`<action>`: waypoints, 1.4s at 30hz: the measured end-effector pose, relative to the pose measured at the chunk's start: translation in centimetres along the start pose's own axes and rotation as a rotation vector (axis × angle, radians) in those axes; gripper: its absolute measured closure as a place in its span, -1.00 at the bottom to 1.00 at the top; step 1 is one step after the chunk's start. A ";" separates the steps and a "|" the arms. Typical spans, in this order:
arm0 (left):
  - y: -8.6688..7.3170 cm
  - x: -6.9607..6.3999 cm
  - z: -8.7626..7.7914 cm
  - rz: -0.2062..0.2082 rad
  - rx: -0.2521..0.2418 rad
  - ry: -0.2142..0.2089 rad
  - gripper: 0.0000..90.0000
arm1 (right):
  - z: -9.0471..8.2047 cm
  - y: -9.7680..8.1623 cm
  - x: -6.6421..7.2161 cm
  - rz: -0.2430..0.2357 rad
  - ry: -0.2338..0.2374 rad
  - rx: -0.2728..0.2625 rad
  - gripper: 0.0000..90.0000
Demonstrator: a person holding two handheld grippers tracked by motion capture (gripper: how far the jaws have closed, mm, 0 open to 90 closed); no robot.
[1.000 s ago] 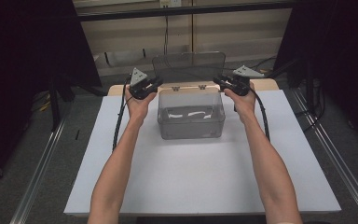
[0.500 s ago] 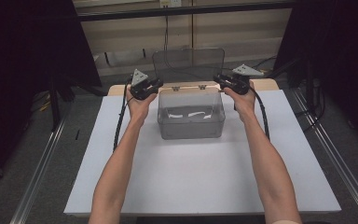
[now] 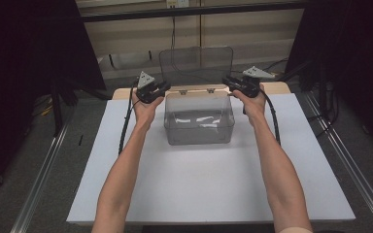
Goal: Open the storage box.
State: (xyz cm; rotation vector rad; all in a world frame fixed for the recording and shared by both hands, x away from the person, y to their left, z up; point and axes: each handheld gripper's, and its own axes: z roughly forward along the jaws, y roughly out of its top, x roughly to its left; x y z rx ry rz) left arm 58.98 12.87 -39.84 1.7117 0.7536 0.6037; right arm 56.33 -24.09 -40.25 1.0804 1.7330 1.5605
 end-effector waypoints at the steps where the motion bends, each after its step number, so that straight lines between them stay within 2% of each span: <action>1: 0.0 0.0 0.0 -0.002 0.001 0.000 0.68 | 0.0 0.0 0.0 0.002 0.001 -0.003 0.60; 6: -0.2 0.0 0.3 -0.020 -0.014 0.003 0.71 | 0.3 -0.3 0.0 0.029 0.008 -0.011 0.49; 9: -0.2 0.0 0.3 -0.030 -0.014 -0.001 0.72 | 0.3 -0.4 -0.2 0.036 0.014 -0.015 0.53; 12: -0.2 0.1 0.3 -0.021 -0.009 0.003 0.74 | 0.4 -0.6 -0.3 0.039 0.012 -0.005 0.54; 14: -0.2 0.1 0.3 -0.026 -0.010 0.000 0.74 | 0.6 -0.8 -0.3 0.057 0.009 -0.002 0.54; 17: -0.2 0.1 0.2 -0.023 -0.004 -0.006 0.74 | 0.8 -1.3 -0.4 0.057 0.017 0.030 0.52; 20: -0.2 0.1 0.3 -0.039 -0.008 -0.016 0.75 | 1.0 -1.6 -0.4 0.071 0.024 0.020 0.52; 22: -0.3 0.2 0.3 -0.026 -0.008 -0.006 0.75 | 1.0 -1.6 -0.5 0.077 0.026 0.022 0.53; 23: -0.3 0.1 0.4 -0.048 -0.014 -0.012 0.75 | 1.0 -1.6 -0.5 0.078 0.026 0.019 0.54; 24: -0.4 0.2 0.4 -0.040 -0.003 -0.012 0.75 | 0.9 -1.6 -0.6 0.079 0.026 0.024 0.56; 28: -0.6 0.2 0.7 -0.056 -0.002 -0.012 0.69 | 1.0 -1.6 -0.7 0.096 0.023 0.023 0.61; 29: -0.6 0.3 0.7 -0.040 0.005 -0.008 0.68 | 1.0 -1.6 -0.8 0.102 0.023 0.018 0.62; 31: -0.7 0.2 0.9 -0.065 0.002 -0.010 0.65 | 1.1 -1.7 -0.9 0.109 0.026 0.018 0.63; 34: -0.8 0.3 1.1 -0.063 0.006 -0.011 0.61 | 1.1 -1.8 -1.1 0.133 0.039 0.013 0.64; 35: -0.8 0.2 1.2 -0.075 0.003 -0.014 0.60 | 1.2 -1.7 -1.1 0.134 0.039 0.015 0.63; 37: -0.9 0.2 1.2 -0.068 0.012 -0.006 0.56 | 1.3 -1.6 -1.1 0.131 0.038 0.028 0.60; 42: -1.0 0.4 1.5 -0.080 0.021 -0.016 0.52 | 1.6 -1.5 -1.3 0.135 0.045 0.037 0.58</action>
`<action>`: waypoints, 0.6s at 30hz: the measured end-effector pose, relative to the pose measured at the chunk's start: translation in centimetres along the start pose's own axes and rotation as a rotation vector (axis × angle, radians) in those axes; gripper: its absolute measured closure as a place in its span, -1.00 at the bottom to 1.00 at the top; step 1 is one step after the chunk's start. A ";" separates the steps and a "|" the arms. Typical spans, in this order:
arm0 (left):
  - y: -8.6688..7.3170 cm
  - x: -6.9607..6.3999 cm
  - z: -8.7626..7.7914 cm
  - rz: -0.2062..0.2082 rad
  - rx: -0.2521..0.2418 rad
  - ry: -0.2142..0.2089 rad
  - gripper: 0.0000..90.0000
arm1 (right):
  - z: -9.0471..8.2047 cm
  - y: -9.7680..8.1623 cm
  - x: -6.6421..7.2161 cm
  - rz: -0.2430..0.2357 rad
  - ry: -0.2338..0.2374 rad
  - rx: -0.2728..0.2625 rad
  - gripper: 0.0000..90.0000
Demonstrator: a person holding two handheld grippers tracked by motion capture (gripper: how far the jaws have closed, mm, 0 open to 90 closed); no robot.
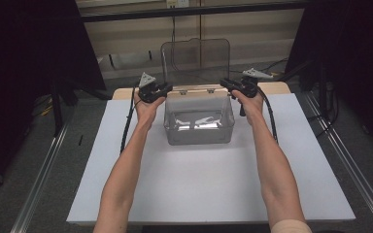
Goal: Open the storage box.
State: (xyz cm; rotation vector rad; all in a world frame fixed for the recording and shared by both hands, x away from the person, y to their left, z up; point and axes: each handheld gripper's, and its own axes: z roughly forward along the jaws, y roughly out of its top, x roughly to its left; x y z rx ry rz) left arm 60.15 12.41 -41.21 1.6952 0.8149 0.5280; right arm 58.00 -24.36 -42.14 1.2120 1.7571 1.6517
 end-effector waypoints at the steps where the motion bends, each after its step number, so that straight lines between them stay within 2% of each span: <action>1: 0.0 0.1 0.0 0.002 0.002 -0.003 0.51 | 0.0 0.0 0.0 0.000 0.000 0.000 0.57; 18: 0.1 0.3 0.7 -0.066 0.034 -0.019 0.36 | 0.7 -0.1 0.0 0.014 -0.019 0.017 0.44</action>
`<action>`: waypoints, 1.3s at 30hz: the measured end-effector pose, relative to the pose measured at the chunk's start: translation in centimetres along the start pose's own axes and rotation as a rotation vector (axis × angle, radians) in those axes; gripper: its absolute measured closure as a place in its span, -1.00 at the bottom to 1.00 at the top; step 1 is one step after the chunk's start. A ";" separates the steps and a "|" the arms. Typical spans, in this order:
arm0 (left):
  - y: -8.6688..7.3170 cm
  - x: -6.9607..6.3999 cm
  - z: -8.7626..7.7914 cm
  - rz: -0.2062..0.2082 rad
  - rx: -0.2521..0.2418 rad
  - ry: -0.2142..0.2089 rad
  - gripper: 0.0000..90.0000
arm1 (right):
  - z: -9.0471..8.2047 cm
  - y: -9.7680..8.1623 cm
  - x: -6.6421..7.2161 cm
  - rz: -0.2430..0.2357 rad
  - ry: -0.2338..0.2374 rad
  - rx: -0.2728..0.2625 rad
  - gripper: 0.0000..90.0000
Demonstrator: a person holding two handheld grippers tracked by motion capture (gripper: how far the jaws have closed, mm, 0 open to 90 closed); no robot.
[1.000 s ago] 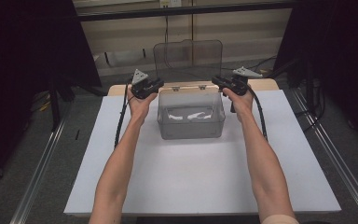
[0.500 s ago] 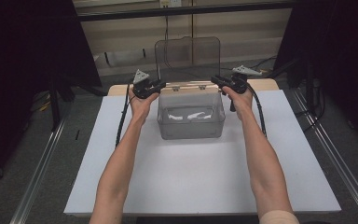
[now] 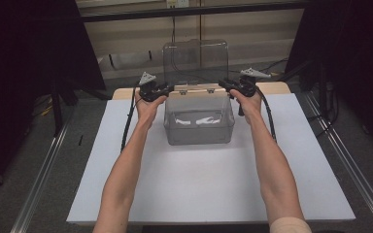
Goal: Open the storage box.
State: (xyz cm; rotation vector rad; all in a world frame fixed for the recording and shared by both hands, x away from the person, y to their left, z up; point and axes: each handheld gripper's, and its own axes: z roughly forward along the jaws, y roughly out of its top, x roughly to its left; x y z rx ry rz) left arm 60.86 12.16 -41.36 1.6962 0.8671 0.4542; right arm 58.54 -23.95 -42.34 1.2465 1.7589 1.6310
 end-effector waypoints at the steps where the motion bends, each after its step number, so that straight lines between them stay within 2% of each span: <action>1: 0.0 0.0 0.0 -0.002 0.002 -0.001 0.35 | 0.0 0.0 0.0 0.002 0.000 0.002 0.43; 7: -0.1 -0.1 0.1 -0.008 0.015 -0.001 0.25 | 0.1 -0.1 -0.1 0.020 -0.010 0.009 0.41; 14: -0.4 0.1 0.4 -0.060 0.004 -0.004 0.21 | 0.1 -0.3 -0.2 0.032 -0.017 0.025 0.37; 20: -0.5 0.2 0.4 -0.074 0.005 0.003 0.16 | 0.1 -0.4 -0.3 0.053 -0.011 0.035 0.33; 23: -0.6 0.3 0.4 -0.097 0.010 -0.004 0.15 | 0.1 -0.5 -0.3 0.049 -0.007 0.042 0.29; 33: -0.7 0.4 0.5 -0.103 0.008 0.005 0.09 | 0.1 -0.5 -0.2 0.056 -0.023 0.054 0.27; 37: -0.6 0.4 0.4 -0.083 0.013 0.013 0.00 | 0.1 -0.5 -0.3 0.078 -0.035 0.061 0.15; 39: -0.8 0.3 0.5 -0.082 0.019 0.013 0.00 | 0.0 -0.5 -0.3 0.072 -0.046 0.065 0.12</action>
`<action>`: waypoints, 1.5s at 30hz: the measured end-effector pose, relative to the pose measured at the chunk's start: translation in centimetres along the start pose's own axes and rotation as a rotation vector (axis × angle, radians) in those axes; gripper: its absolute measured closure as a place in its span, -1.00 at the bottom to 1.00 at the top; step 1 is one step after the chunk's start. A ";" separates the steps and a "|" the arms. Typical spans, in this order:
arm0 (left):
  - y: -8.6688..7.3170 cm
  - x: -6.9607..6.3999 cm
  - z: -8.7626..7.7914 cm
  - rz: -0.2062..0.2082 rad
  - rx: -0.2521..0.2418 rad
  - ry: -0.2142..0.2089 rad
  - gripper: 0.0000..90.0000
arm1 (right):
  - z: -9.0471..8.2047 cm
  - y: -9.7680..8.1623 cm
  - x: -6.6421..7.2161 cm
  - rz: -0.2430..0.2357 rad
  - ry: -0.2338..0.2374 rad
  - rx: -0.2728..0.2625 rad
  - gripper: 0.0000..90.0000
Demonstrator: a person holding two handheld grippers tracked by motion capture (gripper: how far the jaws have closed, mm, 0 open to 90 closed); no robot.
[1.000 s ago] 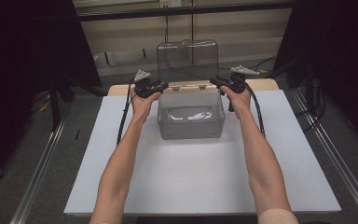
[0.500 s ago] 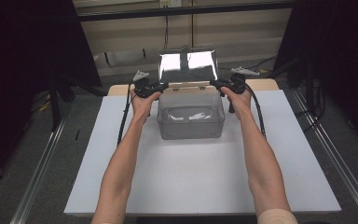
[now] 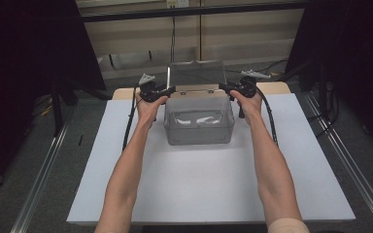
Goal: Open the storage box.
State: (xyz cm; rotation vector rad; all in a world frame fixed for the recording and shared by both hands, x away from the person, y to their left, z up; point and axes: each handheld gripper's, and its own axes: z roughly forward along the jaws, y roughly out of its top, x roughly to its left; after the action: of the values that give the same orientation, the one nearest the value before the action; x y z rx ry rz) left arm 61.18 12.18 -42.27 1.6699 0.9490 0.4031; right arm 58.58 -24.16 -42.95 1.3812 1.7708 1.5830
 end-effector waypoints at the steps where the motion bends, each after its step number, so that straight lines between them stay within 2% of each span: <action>1: -0.1 0.0 0.0 0.003 0.001 -0.015 0.03 | 0.0 0.0 0.0 -0.004 -0.003 0.008 0.12; 2: -0.1 0.0 0.1 -0.009 -0.021 -0.025 0.07 | 0.0 0.0 0.0 -0.003 0.006 0.011 0.27; 3: -0.2 0.1 0.1 -0.010 0.002 -0.012 0.08 | 0.0 -0.1 0.1 0.004 0.034 0.005 0.24; 4: -0.3 0.2 0.1 -0.029 0.000 -0.006 -0.04 | 0.1 -0.1 0.2 -0.015 0.016 0.010 0.18; 6: -0.3 0.1 0.0 -0.026 -0.002 -0.007 -0.09 | 0.0 0.0 0.3 -0.039 -0.022 0.016 0.03; 7: -0.2 0.1 0.0 -0.014 0.001 -0.007 -0.09 | 0.0 0.0 0.2 -0.028 -0.027 0.020 -0.01; 11: -0.1 0.0 -0.2 -0.002 0.006 0.006 -0.20 | -0.1 0.0 0.4 -0.044 -0.036 0.024 -0.02; 16: 0.1 -0.1 -0.6 0.015 0.022 0.023 -0.46 | -0.5 0.2 0.4 -0.059 -0.051 0.020 -0.27; 18: 0.3 -0.2 -0.9 0.021 0.026 0.036 -0.51 | -0.8 0.4 0.5 -0.057 -0.057 0.015 -0.36; 21: 0.5 -0.5 -1.4 0.020 0.019 0.051 -0.67 | -1.2 0.7 0.8 -0.067 -0.059 0.006 -0.46; 23: 0.6 -0.6 -1.8 0.026 0.008 0.055 -0.70 | -1.4 0.8 1.1 -0.078 -0.063 0.003 -0.49; 26: 0.6 -1.0 -2.0 0.031 0.015 0.056 -0.78 | -1.7 0.7 1.3 -0.089 -0.094 -0.026 -0.58; 28: 0.5 -1.3 -2.1 0.040 0.003 0.069 -0.79 | -1.9 0.7 1.6 -0.098 -0.100 -0.032 -0.65; 29: 0.4 -1.5 -2.3 0.032 0.000 0.060 -0.81 | -1.9 0.7 1.7 -0.094 -0.099 -0.036 -0.71; 32: 0.4 -1.7 -2.8 0.042 -0.003 0.069 -0.85 | -2.3 0.7 2.2 -0.104 -0.098 -0.053 -0.80; 36: 0.2 -1.6 -3.7 -0.001 -0.024 0.054 -0.88 | -2.9 0.9 2.4 -0.112 -0.101 -0.062 -0.90; 38: -0.4 -1.7 -4.3 -0.016 -0.031 0.039 -0.90 | -3.5 0.8 2.7 -0.122 -0.093 -0.069 -0.91; 40: -0.8 -1.8 -4.7 -0.005 -0.033 0.042 -0.92 | -3.9 0.6 3.0 -0.123 -0.090 -0.075 -0.92; 43: -1.2 -2.0 -5.7 -0.006 -0.043 0.043 -0.93 | -4.5 0.3 3.5 -0.155 -0.096 -0.074 -0.92; 45: -1.3 -2.4 -6.6 -0.001 -0.059 0.056 -0.93 | -4.9 0.1 3.7 -0.149 -0.096 -0.083 -0.93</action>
State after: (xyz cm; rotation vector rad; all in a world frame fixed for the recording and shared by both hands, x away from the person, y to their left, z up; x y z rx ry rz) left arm 54.66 14.75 -40.89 1.6120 0.9702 0.4743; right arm 53.01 -23.58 -40.32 1.2356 1.6899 1.4701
